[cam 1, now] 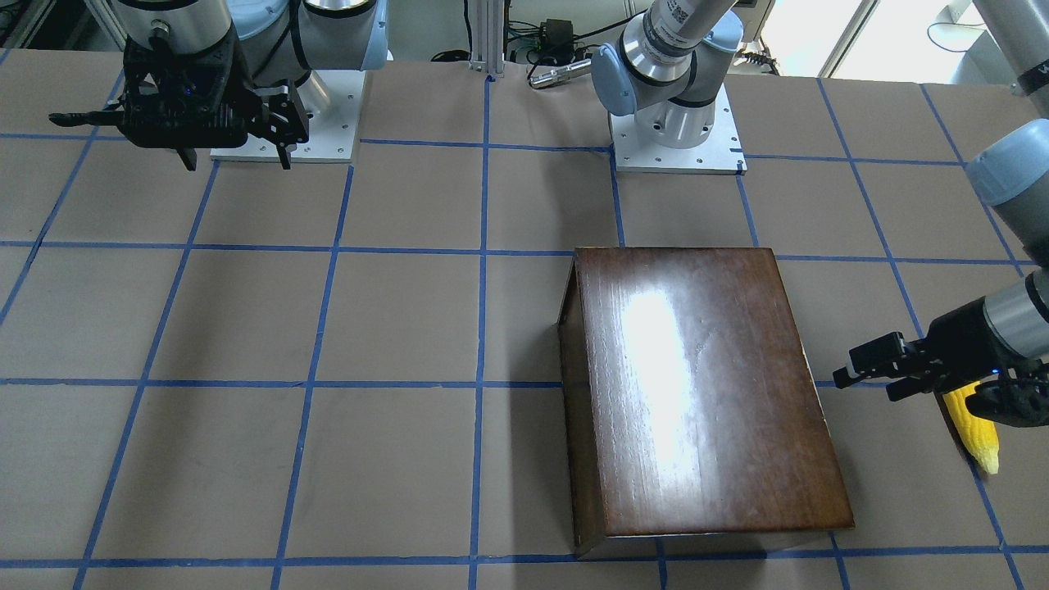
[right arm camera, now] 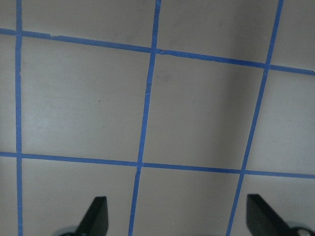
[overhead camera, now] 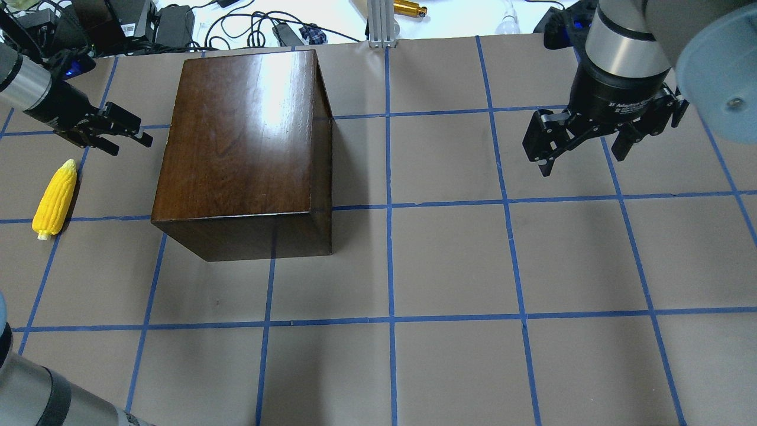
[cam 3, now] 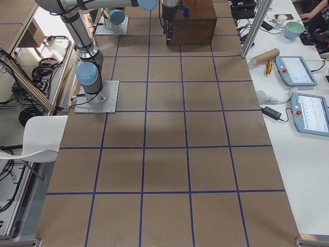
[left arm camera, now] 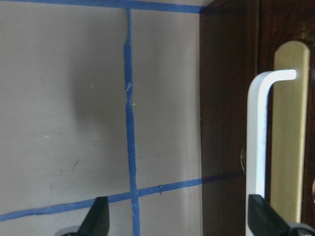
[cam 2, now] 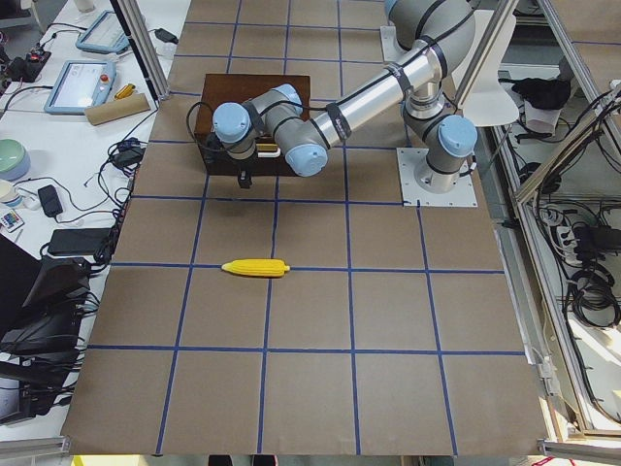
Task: Open drawer and put corn inside
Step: 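Lower the left gripper and hook the white drawer handle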
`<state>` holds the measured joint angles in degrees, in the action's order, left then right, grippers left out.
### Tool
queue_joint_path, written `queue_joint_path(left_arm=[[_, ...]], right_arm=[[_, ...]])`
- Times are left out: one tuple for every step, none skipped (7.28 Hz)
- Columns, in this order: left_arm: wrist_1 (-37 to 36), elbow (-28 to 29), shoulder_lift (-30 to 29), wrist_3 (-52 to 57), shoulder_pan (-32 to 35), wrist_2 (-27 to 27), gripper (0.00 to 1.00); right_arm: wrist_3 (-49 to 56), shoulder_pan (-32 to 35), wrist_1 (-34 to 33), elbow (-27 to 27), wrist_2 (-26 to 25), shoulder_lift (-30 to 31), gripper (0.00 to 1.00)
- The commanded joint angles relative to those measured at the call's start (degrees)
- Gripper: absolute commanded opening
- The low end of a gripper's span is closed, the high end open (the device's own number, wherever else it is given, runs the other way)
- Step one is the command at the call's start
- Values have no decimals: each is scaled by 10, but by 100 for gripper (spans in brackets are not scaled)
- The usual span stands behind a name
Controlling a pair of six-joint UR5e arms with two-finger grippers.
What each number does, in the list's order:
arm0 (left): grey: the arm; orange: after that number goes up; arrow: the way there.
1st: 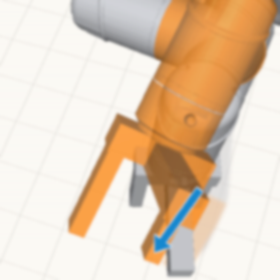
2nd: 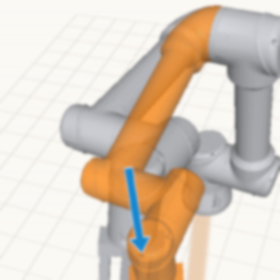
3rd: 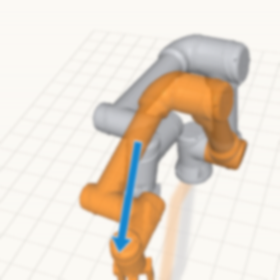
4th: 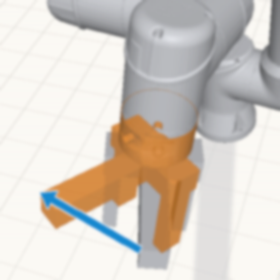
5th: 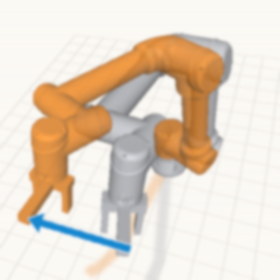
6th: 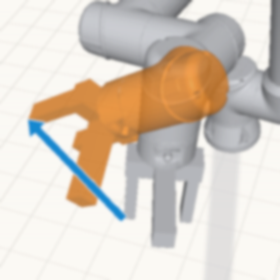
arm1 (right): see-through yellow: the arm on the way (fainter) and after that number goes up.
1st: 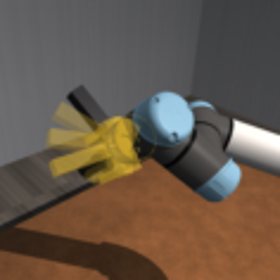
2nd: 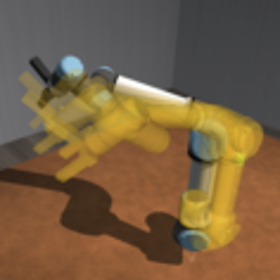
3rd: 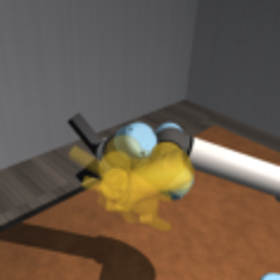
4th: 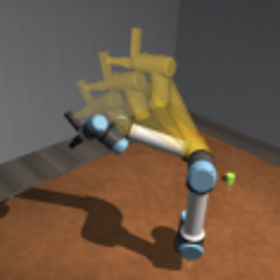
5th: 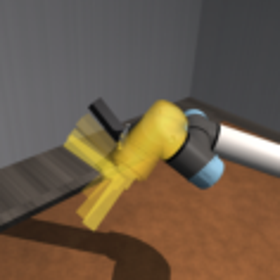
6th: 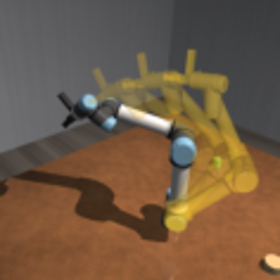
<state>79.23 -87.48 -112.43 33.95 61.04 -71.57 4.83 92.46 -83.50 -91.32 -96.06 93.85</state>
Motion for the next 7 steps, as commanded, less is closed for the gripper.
queue_joint_path(left_arm=[[1, -3, -6, 2, 2, 18, 100], [1, -5, -7, 0, 6, 17, 100], [1, -5, -9, -3, 9, 17, 100], [0, -5, -11, -8, 17, 17, 100], [-1, -5, -14, -7, 18, 17, 100], [-1, -6, -17, -7, 20, 17, 100], [-2, -6, -21, -7, 19, 17, 100]], right_arm=[[0, 0, 0, 0, 1, 0, 100], [0, 0, 0, 0, 0, -1, 100], [0, 0, 0, 0, 0, -1, 100], [0, 0, 0, 0, 0, -1, 100], [0, 0, 0, 0, 1, 0, 100], [0, 0, 0, 0, 0, -1, 100], [0, 0, 0, 0, 0, -1, 100]])
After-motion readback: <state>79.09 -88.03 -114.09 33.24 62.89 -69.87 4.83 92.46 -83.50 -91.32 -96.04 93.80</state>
